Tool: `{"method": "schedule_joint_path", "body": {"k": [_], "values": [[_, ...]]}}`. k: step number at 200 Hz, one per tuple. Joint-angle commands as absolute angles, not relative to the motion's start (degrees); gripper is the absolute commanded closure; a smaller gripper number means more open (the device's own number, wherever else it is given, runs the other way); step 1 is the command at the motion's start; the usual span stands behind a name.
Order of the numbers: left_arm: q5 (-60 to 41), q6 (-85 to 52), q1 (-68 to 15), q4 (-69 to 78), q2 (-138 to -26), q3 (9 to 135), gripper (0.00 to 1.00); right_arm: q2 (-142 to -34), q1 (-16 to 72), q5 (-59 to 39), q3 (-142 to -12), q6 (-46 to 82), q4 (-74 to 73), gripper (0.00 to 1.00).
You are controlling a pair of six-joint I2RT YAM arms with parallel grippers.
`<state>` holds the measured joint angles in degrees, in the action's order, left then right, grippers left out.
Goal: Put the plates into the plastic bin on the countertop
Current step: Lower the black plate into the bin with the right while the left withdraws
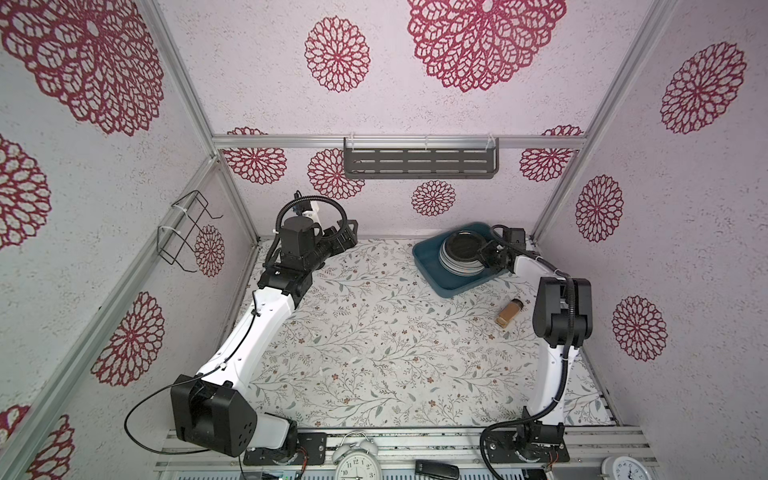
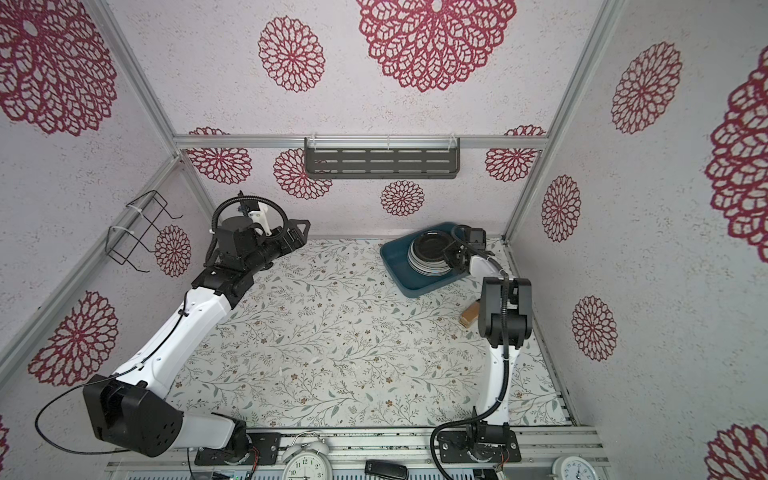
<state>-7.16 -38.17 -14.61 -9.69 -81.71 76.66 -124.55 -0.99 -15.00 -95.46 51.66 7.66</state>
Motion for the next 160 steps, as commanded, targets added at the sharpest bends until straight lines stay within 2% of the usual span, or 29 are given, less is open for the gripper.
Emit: {"method": "schedule_joint_path", "body": {"k": [1,74,160], "values": [[-8.4,-38.3,-14.0,-7.8,-82.7,77.7,0.03,-124.4,-1.2,-13.9,-97.1,51.2,9.9,0.93],[-8.8,-38.8,-13.7,-7.1,-82.2,76.4,0.03,-124.5,-1.2,-14.2,-97.2,51.2,10.6,0.87],[-9.0,-39.2,-13.5,-6.6,-81.7,75.3,0.03,-123.9,-1.1,-14.2,-96.7,50.9,10.8,0.74]]}}
